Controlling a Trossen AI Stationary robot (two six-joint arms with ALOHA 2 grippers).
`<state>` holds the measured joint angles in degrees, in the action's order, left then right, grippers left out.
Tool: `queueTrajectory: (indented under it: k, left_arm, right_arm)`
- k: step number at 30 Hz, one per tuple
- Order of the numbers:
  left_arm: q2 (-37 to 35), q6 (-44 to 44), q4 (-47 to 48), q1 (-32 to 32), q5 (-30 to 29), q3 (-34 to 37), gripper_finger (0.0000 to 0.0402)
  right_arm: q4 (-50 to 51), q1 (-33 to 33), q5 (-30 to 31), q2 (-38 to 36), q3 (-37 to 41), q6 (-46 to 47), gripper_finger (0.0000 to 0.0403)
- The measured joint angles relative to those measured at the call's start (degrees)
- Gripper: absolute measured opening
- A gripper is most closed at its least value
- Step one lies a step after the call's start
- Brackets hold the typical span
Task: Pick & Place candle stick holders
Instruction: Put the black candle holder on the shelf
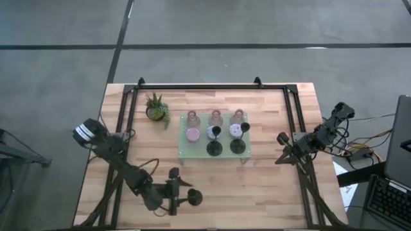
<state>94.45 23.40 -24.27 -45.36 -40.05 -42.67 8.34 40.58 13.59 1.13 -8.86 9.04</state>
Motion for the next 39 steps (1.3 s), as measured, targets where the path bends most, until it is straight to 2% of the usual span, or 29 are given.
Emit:
queueTrajectory:
  k: [7, 11, 34, 39]
  left_arm:
    - [2.08, -0.87, -0.23, 0.93, -0.95, -2.54, 0.0244]
    - [1.03, -0.90, -1.32, 0.92, -1.05, -2.69, 0.0229]
    - [0.99, -2.30, -2.20, 1.49, -2.04, -2.63, 0.0022]
    - [0.99, -3.70, -2.60, 1.49, -2.66, -2.62, 0.0018]
  right_arm:
    - [0.04, -0.02, -0.06, 0.39, 0.01, -0.02, 0.0008]
    - [0.02, -0.01, -0.07, 0.44, 0.02, -0.02, 0.0008]
    - [-0.01, 0.00, -0.02, 0.48, 0.02, -0.04, 0.0008]
    - [-0.02, 0.00, -0.02, 0.48, 0.02, -0.04, 0.0008]
